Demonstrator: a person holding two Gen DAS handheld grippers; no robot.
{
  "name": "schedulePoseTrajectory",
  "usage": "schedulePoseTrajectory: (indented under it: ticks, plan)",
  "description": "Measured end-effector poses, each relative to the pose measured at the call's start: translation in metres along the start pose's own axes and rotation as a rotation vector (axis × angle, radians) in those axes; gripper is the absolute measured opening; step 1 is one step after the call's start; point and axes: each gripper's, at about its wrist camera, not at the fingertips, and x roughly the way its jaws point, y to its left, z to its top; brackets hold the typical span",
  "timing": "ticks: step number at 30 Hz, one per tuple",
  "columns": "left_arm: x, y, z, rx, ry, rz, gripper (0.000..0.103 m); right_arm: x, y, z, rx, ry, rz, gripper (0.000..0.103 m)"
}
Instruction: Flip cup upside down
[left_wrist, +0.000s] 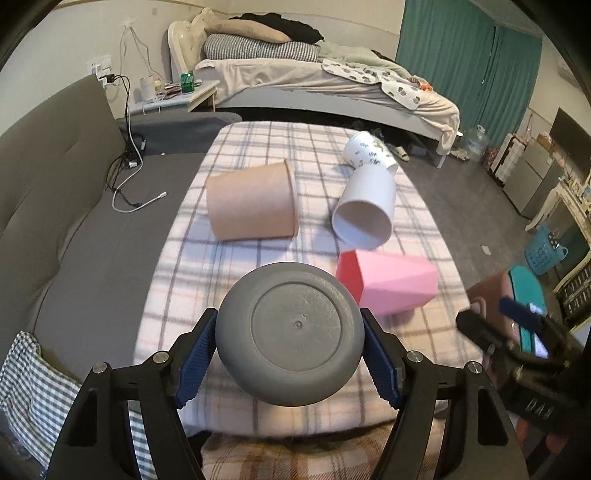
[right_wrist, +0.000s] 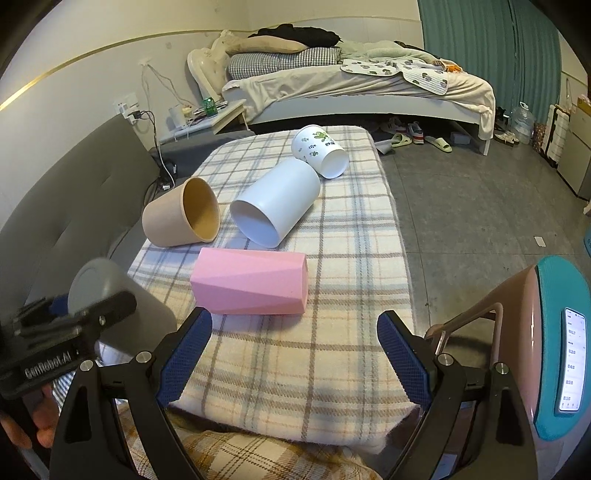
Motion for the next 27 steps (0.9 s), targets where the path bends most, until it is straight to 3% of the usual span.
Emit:
schedulePoseTrajectory:
  ticks: [4,16,19,27]
  plan:
    - [0.006,-0.001,0.01,-0.01,-0.019,-0.005,0.075,0.002,-0.001,0.0,0.003,0.005,0.0,0.091]
    - [0.021,0.009,0.004,-0.044,0.031,-0.018,0.078,0.005,-0.005,0.003,0.007,0.013,-0.013,0.091]
    - [0.016,0.009,0.007,-0.046,0.034,-0.002,0.084,0.001,-0.002,0.004,-0.002,0.007,-0.017,0.091]
    - [-0.025,0.01,0.026,-0.062,-0.041,-0.003,0.084,-0.031,0.007,0.011,-0.031,-0.042,-0.044,0.091]
